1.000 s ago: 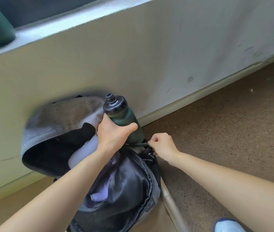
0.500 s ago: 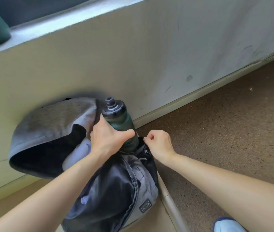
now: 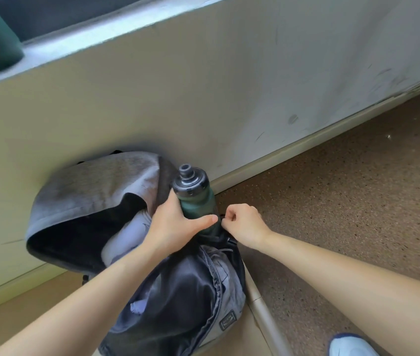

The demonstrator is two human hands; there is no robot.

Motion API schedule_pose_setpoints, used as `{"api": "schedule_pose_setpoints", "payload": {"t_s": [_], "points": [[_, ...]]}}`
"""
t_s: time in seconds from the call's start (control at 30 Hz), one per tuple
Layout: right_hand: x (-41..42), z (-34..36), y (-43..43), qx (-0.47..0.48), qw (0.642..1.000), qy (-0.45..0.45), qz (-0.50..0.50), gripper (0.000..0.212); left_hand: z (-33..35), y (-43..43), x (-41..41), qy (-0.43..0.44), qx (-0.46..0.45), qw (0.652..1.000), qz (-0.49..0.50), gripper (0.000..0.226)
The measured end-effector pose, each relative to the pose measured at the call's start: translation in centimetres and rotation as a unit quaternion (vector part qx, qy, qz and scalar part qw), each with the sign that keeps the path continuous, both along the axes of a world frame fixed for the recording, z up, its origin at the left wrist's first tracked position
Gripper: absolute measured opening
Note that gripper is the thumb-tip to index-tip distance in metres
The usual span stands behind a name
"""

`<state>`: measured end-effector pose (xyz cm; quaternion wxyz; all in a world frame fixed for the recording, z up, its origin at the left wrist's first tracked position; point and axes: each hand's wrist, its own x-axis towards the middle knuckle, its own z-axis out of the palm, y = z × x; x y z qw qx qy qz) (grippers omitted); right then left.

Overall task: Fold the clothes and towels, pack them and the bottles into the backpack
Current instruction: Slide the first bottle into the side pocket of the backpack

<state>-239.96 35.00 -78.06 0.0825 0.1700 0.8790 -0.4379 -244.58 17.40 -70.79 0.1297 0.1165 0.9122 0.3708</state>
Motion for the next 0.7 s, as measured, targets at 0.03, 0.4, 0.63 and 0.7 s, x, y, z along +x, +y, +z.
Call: {"api": "schedule_pose_setpoints", "payload": {"t_s": [0.03, 0.4, 0.63, 0.7], "points": [[-0.1, 0.1, 0.4, 0.004, 1.0, -0.012, 0.017, 0.011, -0.1, -0.1, 0.4, 0.008, 0.001, 1.0, -0.01, 0.067], [-1.9, 2.5, -0.1, -0.273, 0.948, -0.04, 0.157, 0.077, 2.5, -3.0, -0.7, -0.095, 0.181, 0.929, 0.308, 0.079], [-2.0, 2.7, 0.1, -0.253, 0.964, -0.006, 0.084, 0.048, 5.8, 0.7, -4.4, -0.077, 0.304, 0.905, 0.286, 0.023], [-1.8, 2.4, 0.5, -0.283, 0.958, 0.008, 0.033, 0.043, 7.3, 1.2, -3.8, 0.02, 0.304, 0.914, 0.268, 0.029]]}}
